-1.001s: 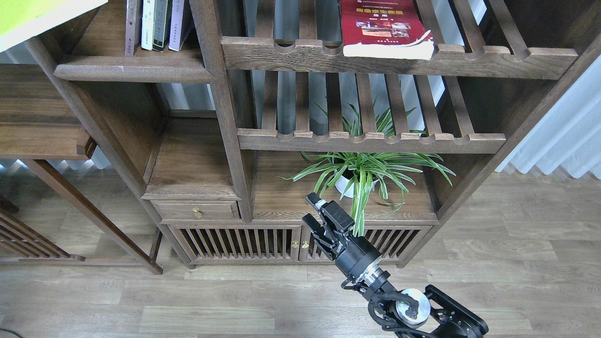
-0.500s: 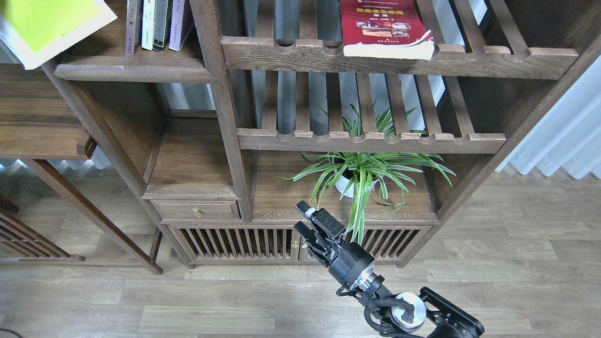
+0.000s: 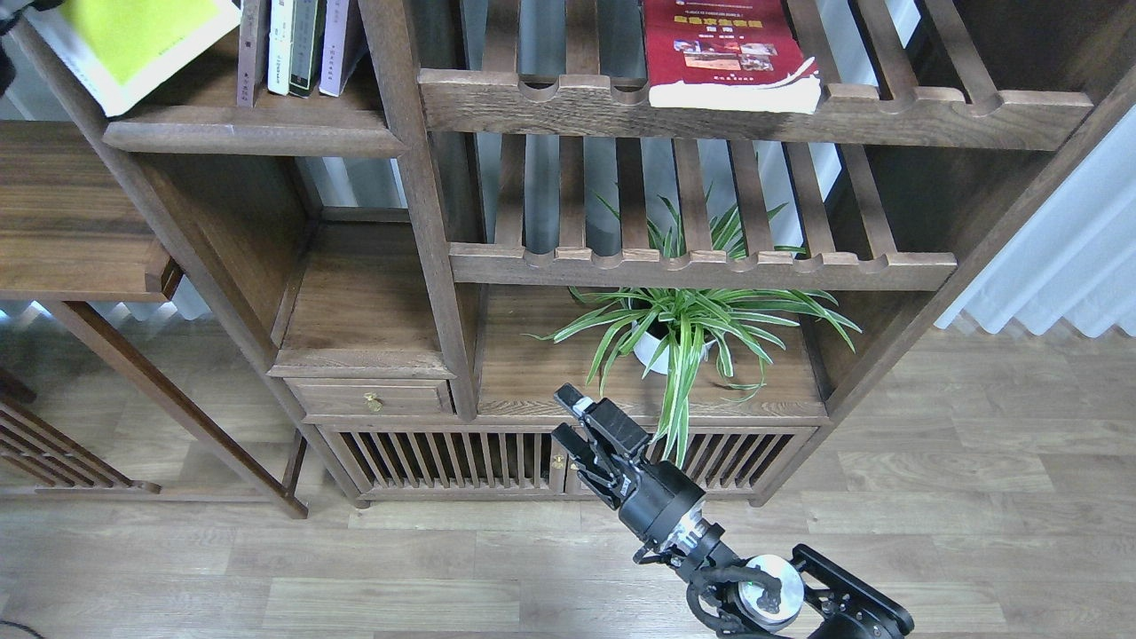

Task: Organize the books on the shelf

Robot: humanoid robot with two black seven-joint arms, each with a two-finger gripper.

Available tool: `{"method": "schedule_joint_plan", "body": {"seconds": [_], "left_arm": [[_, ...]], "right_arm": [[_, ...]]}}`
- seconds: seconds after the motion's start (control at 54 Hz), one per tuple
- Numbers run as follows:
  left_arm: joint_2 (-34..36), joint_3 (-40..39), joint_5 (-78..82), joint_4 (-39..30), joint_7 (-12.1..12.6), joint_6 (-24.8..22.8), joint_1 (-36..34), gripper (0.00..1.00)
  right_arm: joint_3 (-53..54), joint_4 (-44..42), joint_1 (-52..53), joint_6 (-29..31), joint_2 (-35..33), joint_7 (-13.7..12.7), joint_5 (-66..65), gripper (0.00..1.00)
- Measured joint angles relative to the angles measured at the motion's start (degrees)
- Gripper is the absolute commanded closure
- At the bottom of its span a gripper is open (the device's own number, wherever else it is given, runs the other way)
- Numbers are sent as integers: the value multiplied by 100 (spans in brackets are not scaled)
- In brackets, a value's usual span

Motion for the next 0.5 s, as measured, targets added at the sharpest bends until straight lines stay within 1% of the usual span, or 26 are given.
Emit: {"method": "schedule_joint_plan", "body": {"seconds": [0.278,0.5], "left_arm": [[-294,97,281,495,-12,14,-381,98],[-390,431,439,953,-1,-2,-806,98]], "right_arm": [[-44,-18,11,0,0,0,1,10],[-78,-21,11,0,0,0,0,9]]}}
